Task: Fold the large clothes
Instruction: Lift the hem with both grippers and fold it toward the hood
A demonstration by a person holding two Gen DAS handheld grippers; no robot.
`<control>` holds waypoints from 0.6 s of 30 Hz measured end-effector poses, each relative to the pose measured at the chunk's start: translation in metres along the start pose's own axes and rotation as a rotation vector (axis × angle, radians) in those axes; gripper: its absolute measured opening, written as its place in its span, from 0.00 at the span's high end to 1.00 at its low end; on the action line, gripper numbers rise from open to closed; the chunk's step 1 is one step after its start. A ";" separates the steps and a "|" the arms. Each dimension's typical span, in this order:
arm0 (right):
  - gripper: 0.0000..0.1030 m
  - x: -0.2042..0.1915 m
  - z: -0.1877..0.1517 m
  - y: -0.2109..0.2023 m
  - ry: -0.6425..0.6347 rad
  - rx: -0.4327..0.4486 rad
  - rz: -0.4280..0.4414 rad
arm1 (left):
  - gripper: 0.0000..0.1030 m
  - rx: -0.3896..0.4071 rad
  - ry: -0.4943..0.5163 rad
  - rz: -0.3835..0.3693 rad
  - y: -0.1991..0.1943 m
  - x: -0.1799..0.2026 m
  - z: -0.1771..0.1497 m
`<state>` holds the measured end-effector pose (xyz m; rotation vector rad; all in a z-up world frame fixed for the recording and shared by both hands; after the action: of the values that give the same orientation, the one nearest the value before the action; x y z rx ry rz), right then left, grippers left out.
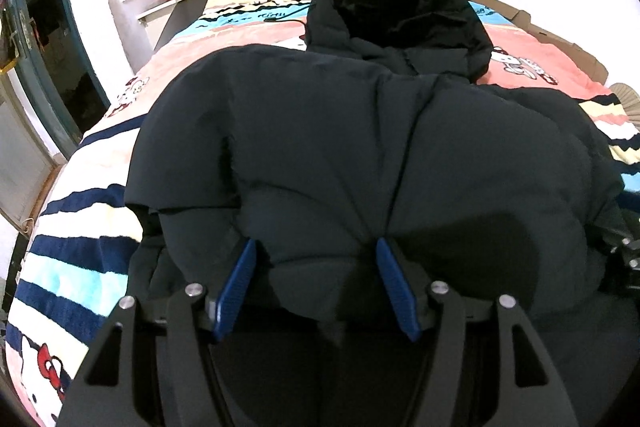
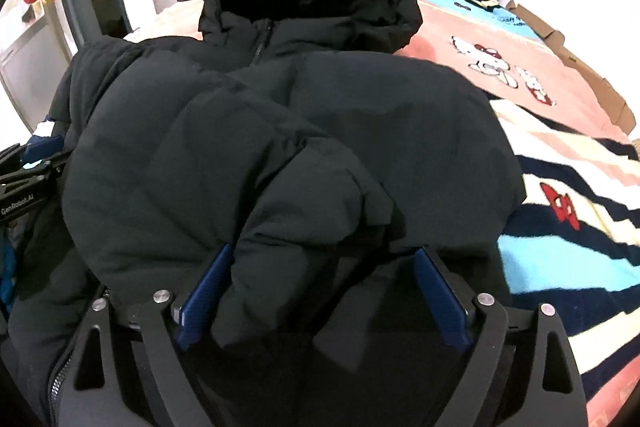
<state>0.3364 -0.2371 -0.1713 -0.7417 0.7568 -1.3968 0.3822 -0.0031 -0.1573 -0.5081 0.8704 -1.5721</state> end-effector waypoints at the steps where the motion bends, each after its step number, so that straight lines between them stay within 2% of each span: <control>1: 0.14 -0.001 0.002 -0.004 -0.006 0.012 -0.010 | 0.40 -0.001 0.002 0.004 0.001 0.000 0.000; 3: 0.14 -0.004 0.004 -0.014 -0.012 0.041 -0.014 | 0.40 0.000 0.004 0.009 0.002 0.000 0.000; 6: 0.14 -0.009 0.002 -0.026 0.006 0.072 0.031 | 0.40 0.005 0.002 0.013 0.002 0.001 -0.001; 11: 0.14 -0.005 -0.010 -0.005 0.028 0.003 0.043 | 0.40 0.009 -0.004 0.005 0.003 0.001 -0.003; 15: 0.14 -0.007 -0.010 -0.005 0.019 -0.005 0.039 | 0.39 0.001 -0.002 0.004 0.003 0.000 -0.003; 18: 0.14 -0.006 -0.006 -0.012 0.014 -0.003 0.054 | 0.40 -0.011 -0.017 -0.028 -0.002 -0.005 0.002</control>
<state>0.3247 -0.2315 -0.1647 -0.7097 0.7847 -1.3539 0.3828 0.0011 -0.1540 -0.5431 0.8629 -1.5871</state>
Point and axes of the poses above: each gripper's, at about its wrist camera, not at the fingertips, and y roughly the way its jaws point, x to its right, z to its top, the point moved 7 cm from there along y, roughly the way its jaws point, and after that the axes turned 7 degrees about y, right-handed, at the moved point
